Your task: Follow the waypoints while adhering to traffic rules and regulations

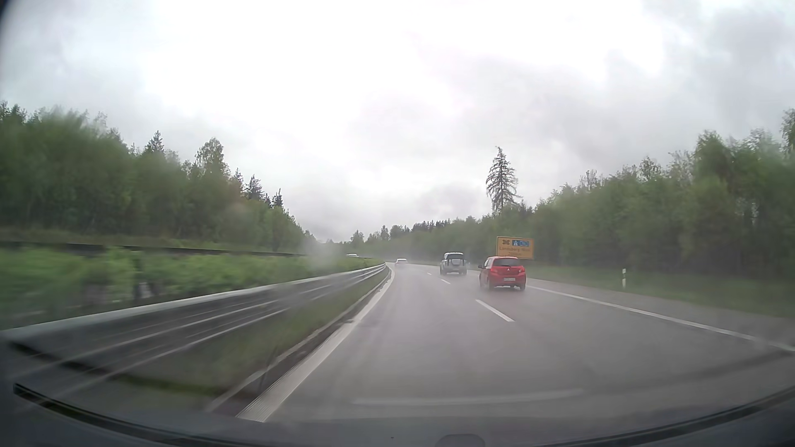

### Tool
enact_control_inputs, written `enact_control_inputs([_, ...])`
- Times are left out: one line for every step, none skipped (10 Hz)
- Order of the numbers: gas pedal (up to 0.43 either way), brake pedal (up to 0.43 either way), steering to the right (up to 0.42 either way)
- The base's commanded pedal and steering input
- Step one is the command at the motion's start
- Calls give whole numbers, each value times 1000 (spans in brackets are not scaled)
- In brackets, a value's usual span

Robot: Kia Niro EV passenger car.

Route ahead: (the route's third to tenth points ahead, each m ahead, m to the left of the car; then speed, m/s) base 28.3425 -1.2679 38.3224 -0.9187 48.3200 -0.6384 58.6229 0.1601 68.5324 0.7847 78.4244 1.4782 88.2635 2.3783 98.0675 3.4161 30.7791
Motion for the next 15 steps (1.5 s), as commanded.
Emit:
enact_control_inputs([331, 0, -6])
enact_control_inputs([331, 0, -6])
enact_control_inputs([331, 0, -6])
enact_control_inputs([331, 0, -6])
enact_control_inputs([331, 0, -6])
enact_control_inputs([331, 0, -6])
enact_control_inputs([331, 0, -6])
enact_control_inputs([331, 0, -7])
enact_control_inputs([331, 0, -7])
enact_control_inputs([331, 0, -7])
enact_control_inputs([331, 0, -7])
enact_control_inputs([331, 0, -7])
enact_control_inputs([331, 0, -7])
enact_control_inputs([331, 0, -7])
enact_control_inputs([331, 0, -8])
